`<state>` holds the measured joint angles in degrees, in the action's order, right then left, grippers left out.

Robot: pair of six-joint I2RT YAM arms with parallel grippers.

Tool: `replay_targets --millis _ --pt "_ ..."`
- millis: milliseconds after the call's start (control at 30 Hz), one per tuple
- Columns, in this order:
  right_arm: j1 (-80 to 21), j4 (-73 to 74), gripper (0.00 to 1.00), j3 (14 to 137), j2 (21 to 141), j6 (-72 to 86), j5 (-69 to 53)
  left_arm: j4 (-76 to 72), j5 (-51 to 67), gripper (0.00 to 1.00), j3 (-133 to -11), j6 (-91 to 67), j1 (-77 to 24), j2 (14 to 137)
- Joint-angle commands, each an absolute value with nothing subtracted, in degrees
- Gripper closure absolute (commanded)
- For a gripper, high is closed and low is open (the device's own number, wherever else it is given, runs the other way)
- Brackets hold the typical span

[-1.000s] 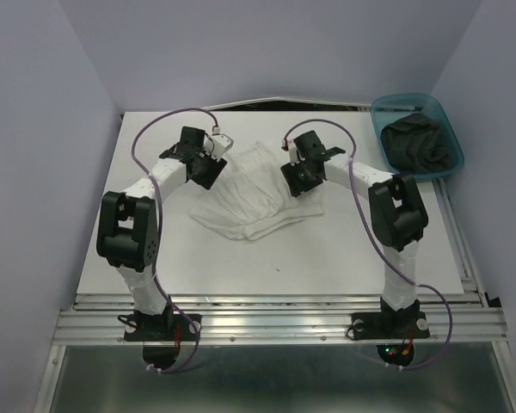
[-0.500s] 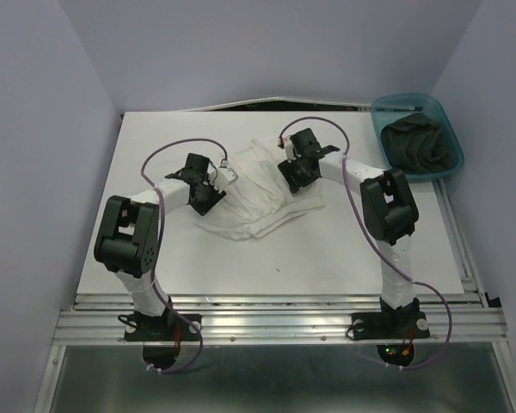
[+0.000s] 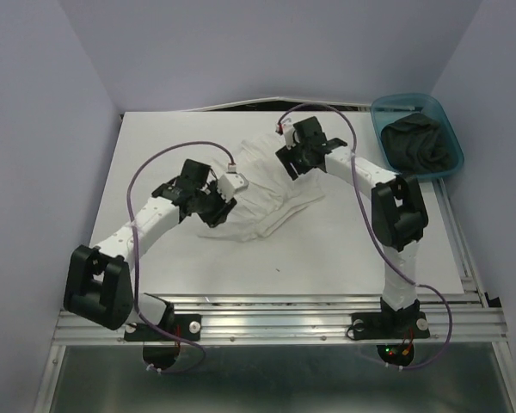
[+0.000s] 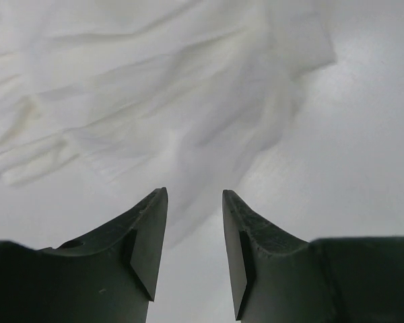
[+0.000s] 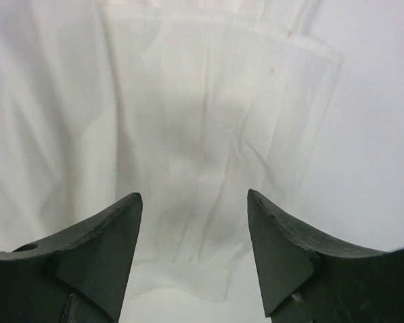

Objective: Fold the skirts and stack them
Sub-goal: Flatten the skirt out

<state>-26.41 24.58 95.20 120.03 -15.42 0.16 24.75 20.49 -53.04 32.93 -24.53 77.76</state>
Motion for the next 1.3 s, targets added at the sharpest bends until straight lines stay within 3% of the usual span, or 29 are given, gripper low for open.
replay_targets --millis 0,300,433,667,867,900,967,1067,1133,1167,1200,1267 --pt "-29.3 25.0 0.34 94.8 107.8 -8.5 -9.2 18.7 21.5 0.50 -61.8 26.1 -16.1 80.0" --pt "-39.6 23.9 0.41 85.7 111.3 -2.0 -15.7 11.4 13.5 0.51 -78.7 20.0 -13.1 104.2" --pt "-39.6 24.2 0.41 84.8 114.7 -3.3 -14.8 11.3 10.9 0.53 -79.2 20.3 -13.1 108.9" --pt "-39.6 25.8 0.44 79.2 114.1 -5.7 -14.6 13.4 12.2 0.56 -67.8 22.1 -13.0 104.7" --pt "-40.2 30.6 0.45 74.4 106.7 -11.8 -16.2 17.4 16.5 0.60 -55.5 22.4 -13.1 94.6" --pt "-40.2 32.2 0.45 73.6 104.1 -12.4 -16.6 18.4 15.5 0.65 -54.9 23.6 -13.4 93.0" --pt "-40.2 33.7 0.42 73.0 101.2 -13.5 -17.4 19.9 17.1 0.62 -55.1 24.3 -12.7 88.8" --pt "-40.2 34.6 0.31 73.6 95.6 -15.9 -18.7 24.9 21.3 0.46 -58.2 28.8 -12.1 84.0" --pt "-40.7 36.7 0.22 75.0 92.7 -19.1 -18.7 28.3 22.7 0.26 -60.5 32.3 -12.0 79.8" --pt "-40.7 39.5 0.20 75.7 92.3 -20.2 -18.6 31.6 24.2 0.10 -61.3 37.7 -12.0 78.6" --pt "-40.7 40.5 0.00 75.8 91.8 -21.5 -18.1 32.9 24.6 0.06 -61.9 40.8 -12.0 77.4" --pt "-40.7 41.2 0.00 73.6 89.3 -24.6 -17.2 34.8 24.4 0.04 -60.9 48.9 -12.1 73.3"
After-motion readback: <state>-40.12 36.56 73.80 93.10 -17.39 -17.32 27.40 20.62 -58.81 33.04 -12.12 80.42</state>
